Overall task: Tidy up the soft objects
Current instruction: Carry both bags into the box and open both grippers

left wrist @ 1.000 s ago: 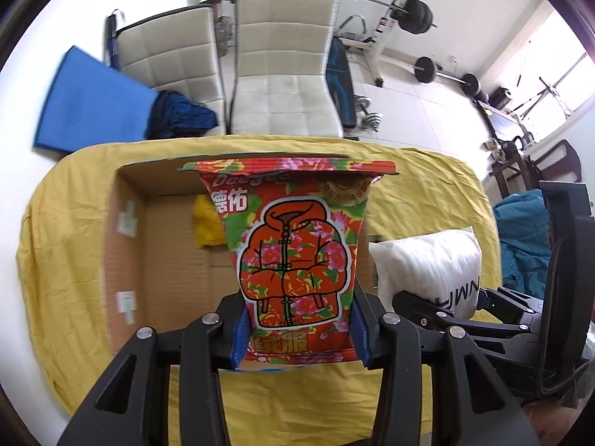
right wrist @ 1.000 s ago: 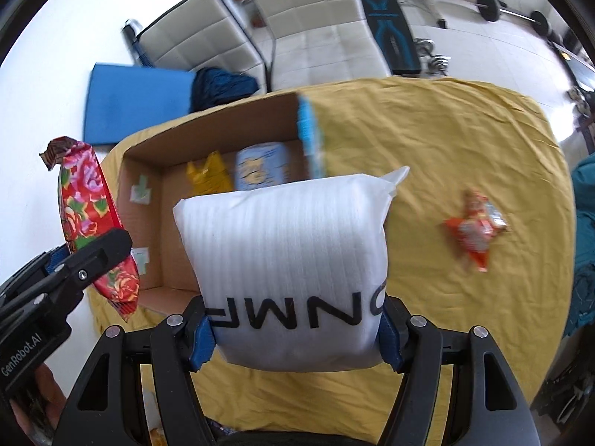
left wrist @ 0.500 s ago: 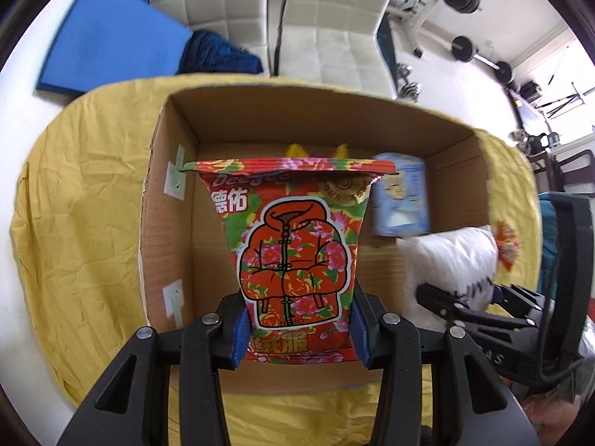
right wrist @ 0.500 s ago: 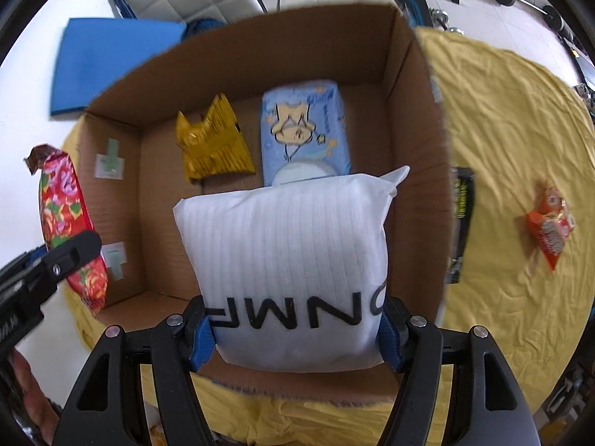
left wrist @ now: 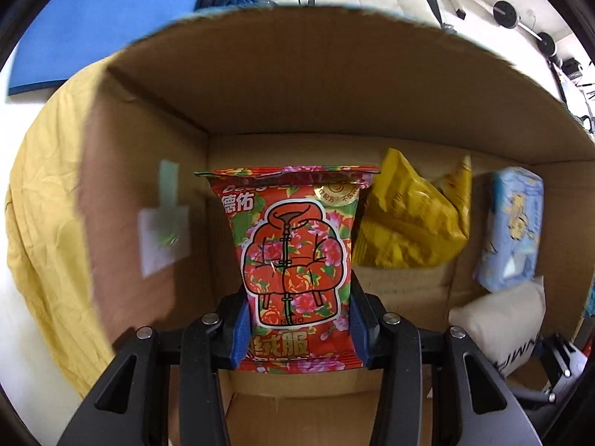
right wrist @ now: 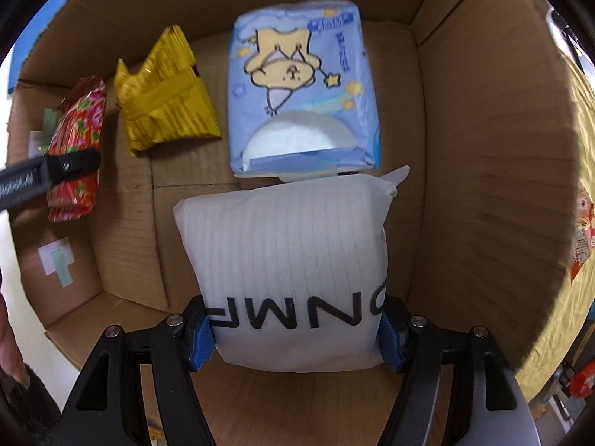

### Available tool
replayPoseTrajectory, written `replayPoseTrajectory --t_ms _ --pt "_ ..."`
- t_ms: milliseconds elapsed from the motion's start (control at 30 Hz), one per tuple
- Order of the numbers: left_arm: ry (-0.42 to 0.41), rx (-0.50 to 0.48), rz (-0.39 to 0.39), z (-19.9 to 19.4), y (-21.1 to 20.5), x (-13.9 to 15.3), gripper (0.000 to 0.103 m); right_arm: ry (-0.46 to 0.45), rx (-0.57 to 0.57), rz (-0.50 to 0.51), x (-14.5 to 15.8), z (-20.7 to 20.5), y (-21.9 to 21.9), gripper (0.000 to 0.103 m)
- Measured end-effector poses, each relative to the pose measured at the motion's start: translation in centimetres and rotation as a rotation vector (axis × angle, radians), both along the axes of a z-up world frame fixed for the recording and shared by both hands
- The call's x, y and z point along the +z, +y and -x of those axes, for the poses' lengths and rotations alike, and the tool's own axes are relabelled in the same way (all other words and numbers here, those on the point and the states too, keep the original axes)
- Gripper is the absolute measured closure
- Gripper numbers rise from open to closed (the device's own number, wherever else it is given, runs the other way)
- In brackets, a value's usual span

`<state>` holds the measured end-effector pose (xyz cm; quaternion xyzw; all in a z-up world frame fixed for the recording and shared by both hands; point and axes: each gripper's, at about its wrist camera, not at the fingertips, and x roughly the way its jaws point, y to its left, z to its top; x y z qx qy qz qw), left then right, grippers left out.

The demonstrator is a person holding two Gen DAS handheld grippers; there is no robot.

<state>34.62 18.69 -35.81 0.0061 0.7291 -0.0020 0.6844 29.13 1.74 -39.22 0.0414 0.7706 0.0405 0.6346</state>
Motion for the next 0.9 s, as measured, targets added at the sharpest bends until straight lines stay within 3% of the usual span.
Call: replayPoseTrajectory --t_ms 167,333,767,900 --pt "0.035 -0.005 -0.009 -1.4 -0.3 -2.1 0.062 0.007 -0.011 0.015 -0.6 0.1 0.2 0.031" --pt "0.056 0.008 0.030 -2.5 0.0 -3.3 0.060 0.003 -0.020 0.023 -0.5 -1.0 0.5 0.029" --pt "0.087 -0.005 0.043 -4.0 0.7 -2.9 0.051 0.012 -0.001 0.024 -0.1 -1.4 2.1 0.021" --pt "0.084 0.005 0.035 -4.4 1.3 -2.2 0.051 0.009 -0.001 0.024 1.2 -1.6 2.6 0.019"
